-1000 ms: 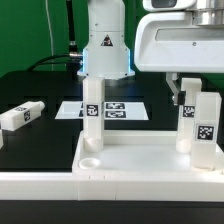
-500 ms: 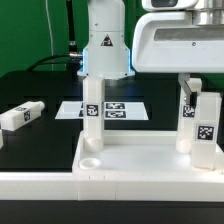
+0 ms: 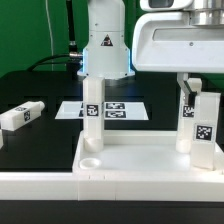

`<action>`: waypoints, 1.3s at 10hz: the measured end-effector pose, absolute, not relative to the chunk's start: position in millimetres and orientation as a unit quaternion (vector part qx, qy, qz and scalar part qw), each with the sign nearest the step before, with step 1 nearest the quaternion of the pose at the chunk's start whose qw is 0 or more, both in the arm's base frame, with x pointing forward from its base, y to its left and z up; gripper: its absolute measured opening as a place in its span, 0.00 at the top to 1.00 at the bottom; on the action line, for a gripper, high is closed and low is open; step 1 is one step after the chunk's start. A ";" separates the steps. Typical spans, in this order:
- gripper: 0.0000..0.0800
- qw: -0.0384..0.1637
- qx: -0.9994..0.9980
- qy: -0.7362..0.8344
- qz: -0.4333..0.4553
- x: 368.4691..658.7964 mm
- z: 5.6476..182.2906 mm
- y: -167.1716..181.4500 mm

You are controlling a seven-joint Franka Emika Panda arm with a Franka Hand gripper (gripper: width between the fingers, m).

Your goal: Assemble desk

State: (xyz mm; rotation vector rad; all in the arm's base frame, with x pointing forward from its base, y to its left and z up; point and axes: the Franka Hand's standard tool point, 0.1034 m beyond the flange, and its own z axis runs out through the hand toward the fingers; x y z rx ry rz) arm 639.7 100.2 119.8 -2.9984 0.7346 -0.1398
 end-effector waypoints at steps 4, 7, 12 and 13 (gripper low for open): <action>0.64 0.039 -0.910 0.411 -0.041 638.8 118.9 95.8; 0.64 0.044 -0.862 0.503 -0.034 638.1 118.6 95.4; 0.64 0.056 -0.760 0.647 -0.016 636.8 117.9 96.6; 0.64 0.055 -0.739 0.672 -0.013 636.5 117.9 97.2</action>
Offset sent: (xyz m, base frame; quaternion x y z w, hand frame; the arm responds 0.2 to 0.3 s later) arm -0.0133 -0.0016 -0.0145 0.0314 -0.0156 0.2332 0.9718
